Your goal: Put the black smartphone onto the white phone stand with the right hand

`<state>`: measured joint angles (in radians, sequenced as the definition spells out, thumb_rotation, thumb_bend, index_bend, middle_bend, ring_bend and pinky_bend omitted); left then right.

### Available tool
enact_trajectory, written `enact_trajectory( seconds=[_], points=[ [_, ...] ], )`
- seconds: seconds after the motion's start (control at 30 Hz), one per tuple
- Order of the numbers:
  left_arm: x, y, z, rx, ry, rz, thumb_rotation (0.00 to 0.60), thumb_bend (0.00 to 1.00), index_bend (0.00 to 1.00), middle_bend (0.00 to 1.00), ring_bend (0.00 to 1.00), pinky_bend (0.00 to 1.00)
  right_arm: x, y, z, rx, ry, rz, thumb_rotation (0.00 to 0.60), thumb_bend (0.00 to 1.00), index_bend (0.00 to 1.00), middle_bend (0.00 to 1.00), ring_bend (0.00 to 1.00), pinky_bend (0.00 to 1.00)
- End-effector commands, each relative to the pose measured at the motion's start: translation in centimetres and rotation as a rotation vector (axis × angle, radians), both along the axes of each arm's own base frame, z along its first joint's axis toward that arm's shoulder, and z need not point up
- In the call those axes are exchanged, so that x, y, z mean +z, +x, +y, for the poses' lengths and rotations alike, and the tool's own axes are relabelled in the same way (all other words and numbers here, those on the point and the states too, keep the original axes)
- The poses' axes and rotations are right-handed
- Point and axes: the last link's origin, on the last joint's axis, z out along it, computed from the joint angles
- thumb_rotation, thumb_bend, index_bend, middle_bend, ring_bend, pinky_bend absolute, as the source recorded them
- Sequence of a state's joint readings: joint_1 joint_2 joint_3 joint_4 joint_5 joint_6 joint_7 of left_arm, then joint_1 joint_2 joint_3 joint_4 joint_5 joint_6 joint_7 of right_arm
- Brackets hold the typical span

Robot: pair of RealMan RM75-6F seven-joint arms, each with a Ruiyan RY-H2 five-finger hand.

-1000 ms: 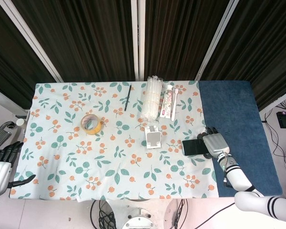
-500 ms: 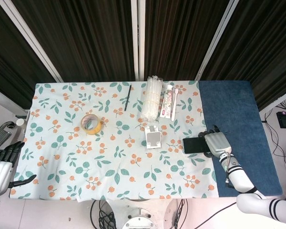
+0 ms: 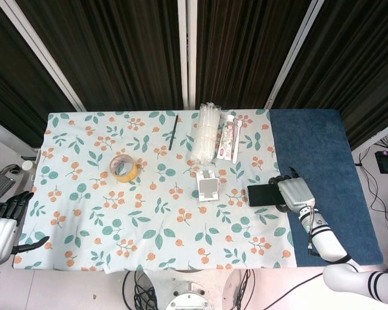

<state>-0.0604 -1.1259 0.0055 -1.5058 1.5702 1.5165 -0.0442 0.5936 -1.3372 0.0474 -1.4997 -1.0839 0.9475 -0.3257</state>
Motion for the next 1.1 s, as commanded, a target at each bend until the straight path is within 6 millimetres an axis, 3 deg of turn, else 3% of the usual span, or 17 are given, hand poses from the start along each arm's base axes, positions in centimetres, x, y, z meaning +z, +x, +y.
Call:
enact_trajectory(
  seconds=[0.03, 0.27, 0.5, 0.77, 1.1],
  points=[
    [0.0, 0.0, 0.0, 0.000, 0.001, 0.000, 0.424, 0.06, 0.06, 0.08, 0.11, 0.22, 1.3, 0.8, 0.1, 0.074, -0.060, -0.032, 0.600, 0.39, 0.68, 0.51, 0.47, 0.03],
    [0.1, 0.0, 0.0, -0.001, 0.005, -0.001, 0.426, 0.06, 0.06, 0.08, 0.11, 0.22, 5.4, 4.7, -0.4, 0.326, -0.234, -0.089, 0.600, 0.39, 0.70, 0.51, 0.48, 0.03],
    [0.0, 0.0, 0.0, -0.001, 0.007, -0.001, 0.427, 0.06, 0.06, 0.08, 0.10, 0.22, 7.9, 10.1, -1.5, 0.702, -0.379, 0.133, 0.600, 0.37, 0.70, 0.51, 0.48, 0.02],
    [0.0, -0.1, -0.1, 0.004, 0.009, -0.001, 0.426, 0.06, 0.06, 0.08, 0.10, 0.22, 6.8, 12.7, -2.8, 1.110, -0.370, 0.541, 0.600, 0.35, 0.69, 0.49, 0.48, 0.02],
    [-0.2, -0.2, 0.0, 0.003, 0.008, -0.003, 0.426, 0.07, 0.06, 0.08, 0.10, 0.22, 4.9, 14.5, -3.6, 1.546, -0.208, 0.787, 0.600, 0.35, 0.66, 0.47, 0.48, 0.03]
  ],
)
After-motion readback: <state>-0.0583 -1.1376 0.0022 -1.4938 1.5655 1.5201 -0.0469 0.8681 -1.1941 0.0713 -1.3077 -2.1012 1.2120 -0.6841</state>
